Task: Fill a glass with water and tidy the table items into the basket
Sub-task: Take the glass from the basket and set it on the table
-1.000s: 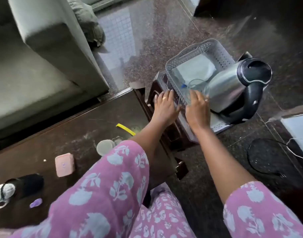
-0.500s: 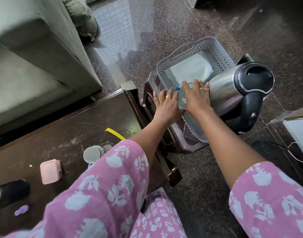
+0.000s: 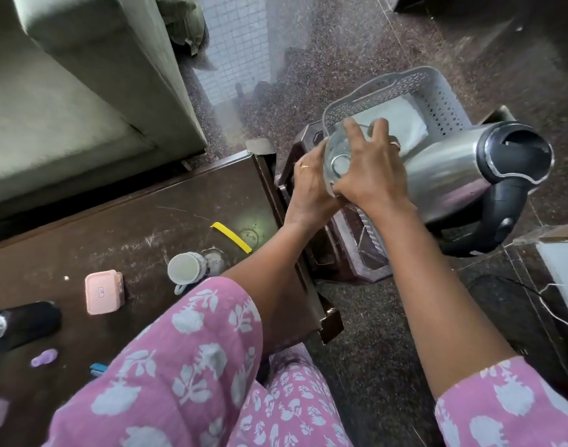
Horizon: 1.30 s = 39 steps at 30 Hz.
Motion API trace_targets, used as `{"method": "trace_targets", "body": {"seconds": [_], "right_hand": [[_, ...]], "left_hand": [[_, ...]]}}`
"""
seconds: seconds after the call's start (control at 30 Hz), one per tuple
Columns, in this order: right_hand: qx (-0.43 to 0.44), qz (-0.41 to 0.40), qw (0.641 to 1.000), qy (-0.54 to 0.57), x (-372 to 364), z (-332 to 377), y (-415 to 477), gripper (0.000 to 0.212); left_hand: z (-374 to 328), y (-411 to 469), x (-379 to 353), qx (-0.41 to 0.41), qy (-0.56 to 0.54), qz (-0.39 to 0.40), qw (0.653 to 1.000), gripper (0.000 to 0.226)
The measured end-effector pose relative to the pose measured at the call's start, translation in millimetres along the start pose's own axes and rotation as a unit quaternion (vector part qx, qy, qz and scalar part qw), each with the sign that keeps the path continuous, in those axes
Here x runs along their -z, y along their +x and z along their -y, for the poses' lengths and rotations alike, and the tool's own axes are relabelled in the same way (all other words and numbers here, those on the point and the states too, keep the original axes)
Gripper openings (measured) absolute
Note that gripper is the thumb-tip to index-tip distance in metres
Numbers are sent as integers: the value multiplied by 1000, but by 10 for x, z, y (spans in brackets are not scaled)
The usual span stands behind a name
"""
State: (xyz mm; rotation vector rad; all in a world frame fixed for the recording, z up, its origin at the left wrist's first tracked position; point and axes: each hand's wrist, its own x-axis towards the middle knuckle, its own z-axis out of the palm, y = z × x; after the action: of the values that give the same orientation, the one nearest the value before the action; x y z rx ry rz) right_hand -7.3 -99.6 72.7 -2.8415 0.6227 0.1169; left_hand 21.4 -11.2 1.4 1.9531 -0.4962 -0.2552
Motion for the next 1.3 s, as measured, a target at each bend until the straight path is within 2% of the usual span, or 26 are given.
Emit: {"method": "trace_targets", "body": {"seconds": [0.07, 0.13, 0.23, 0.33, 0.4, 0.5, 0.8, 1.03, 1.17, 1.23, 1.3], "right_hand": [[24, 14, 999, 23, -109, 257, 27, 86], [44, 41, 997, 43, -322, 506, 66, 88], [64, 87, 991, 79, -743, 844, 95, 86], [81, 128, 983, 99, -1159, 1088, 126, 90], [102, 143, 980, 93, -1373, 1196, 146, 93], [130, 157, 976, 76, -1604, 1318, 173, 94], [178, 146, 972, 48, -1918, 1590, 254, 90], [169, 149, 973, 51, -2017, 1624, 218, 93], [159, 149, 974, 67, -2036, 1618, 191, 94], [152, 165, 971, 84, -2040, 1618, 171, 93], [141, 176, 969, 103, -2026, 1606, 152, 90]], "left_hand": [[119, -61, 220, -9, -41, -60, 997, 61], [344, -156, 424, 26, -31, -78, 996, 65], [741, -315, 717, 118, 4, -55, 992, 75], [1044, -402, 1007, 175, 16, -9, 984, 77], [1258, -456, 1159, 217, 5, 25, 976, 81], [1510, -534, 1297, 269, -17, 34, 962, 85], [1800, -613, 1373, 296, -49, -27, 954, 84], [1925, -631, 1390, 305, -52, -25, 951, 84], [1931, -653, 1399, 304, -90, -21, 948, 86], [1890, -660, 1380, 309, -122, -61, 941, 82], [1747, -663, 1348, 319, -135, -157, 925, 79]]}}
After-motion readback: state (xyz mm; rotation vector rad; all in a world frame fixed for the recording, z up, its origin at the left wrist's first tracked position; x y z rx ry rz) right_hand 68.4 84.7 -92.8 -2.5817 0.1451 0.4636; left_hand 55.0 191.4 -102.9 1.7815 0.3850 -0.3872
